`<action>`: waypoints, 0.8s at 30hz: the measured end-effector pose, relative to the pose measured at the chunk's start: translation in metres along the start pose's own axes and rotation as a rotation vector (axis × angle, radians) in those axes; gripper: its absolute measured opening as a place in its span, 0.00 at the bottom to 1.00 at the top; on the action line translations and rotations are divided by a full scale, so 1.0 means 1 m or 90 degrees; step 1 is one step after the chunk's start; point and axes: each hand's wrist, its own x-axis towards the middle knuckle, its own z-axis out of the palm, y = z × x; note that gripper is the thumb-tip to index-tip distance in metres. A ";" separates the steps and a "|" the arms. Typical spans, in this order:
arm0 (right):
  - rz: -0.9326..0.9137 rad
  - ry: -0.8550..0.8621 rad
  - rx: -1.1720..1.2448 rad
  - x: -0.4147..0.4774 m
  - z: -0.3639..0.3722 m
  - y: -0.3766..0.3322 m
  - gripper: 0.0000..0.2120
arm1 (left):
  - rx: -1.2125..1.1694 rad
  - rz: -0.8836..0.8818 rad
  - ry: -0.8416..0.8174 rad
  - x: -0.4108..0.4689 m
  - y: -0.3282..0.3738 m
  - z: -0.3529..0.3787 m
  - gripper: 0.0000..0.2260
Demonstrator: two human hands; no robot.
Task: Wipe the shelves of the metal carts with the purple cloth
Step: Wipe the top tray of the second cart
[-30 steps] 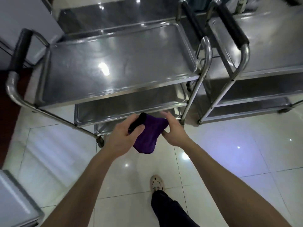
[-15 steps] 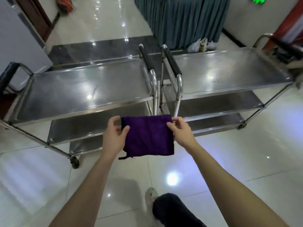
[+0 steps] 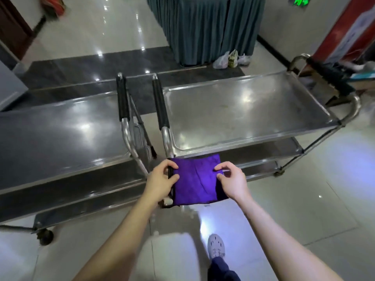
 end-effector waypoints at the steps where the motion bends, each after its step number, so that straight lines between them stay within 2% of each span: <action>1: 0.007 -0.006 -0.015 0.020 -0.009 0.003 0.16 | 0.009 -0.006 0.002 0.015 0.011 0.013 0.11; 3: 0.011 -0.011 -0.020 0.063 -0.025 0.002 0.16 | 0.018 -0.007 0.026 0.046 0.033 0.031 0.11; 6: -0.042 0.011 -0.036 0.123 -0.037 -0.007 0.16 | 0.038 -0.006 0.066 0.095 0.057 0.044 0.12; 8: -0.082 0.008 -0.067 0.156 -0.036 -0.007 0.14 | 0.062 -0.020 0.053 0.123 0.066 0.046 0.15; 9: -0.102 -0.024 -0.115 0.171 -0.032 -0.004 0.14 | 0.071 -0.029 0.040 0.135 0.070 0.045 0.16; 11: -0.109 -0.136 -0.283 0.193 -0.018 0.005 0.20 | 0.121 -0.028 0.046 0.153 0.075 0.038 0.16; 13: -0.119 -0.188 -0.404 0.200 0.001 0.016 0.26 | 0.210 0.030 0.106 0.164 0.075 0.028 0.14; 17: -0.201 -0.180 -0.426 0.205 0.044 0.011 0.31 | 0.356 0.141 0.253 0.194 0.069 0.000 0.11; 19: -0.207 -0.169 -0.463 0.206 0.066 0.004 0.34 | 0.410 0.112 0.281 0.217 0.066 -0.010 0.18; 22: -0.193 -0.154 -0.550 0.201 0.092 0.004 0.36 | 0.406 0.000 0.219 0.247 0.063 -0.013 0.31; 24: -0.194 -0.135 -0.612 0.200 0.104 0.010 0.37 | 0.397 -0.030 0.197 0.255 0.056 -0.008 0.33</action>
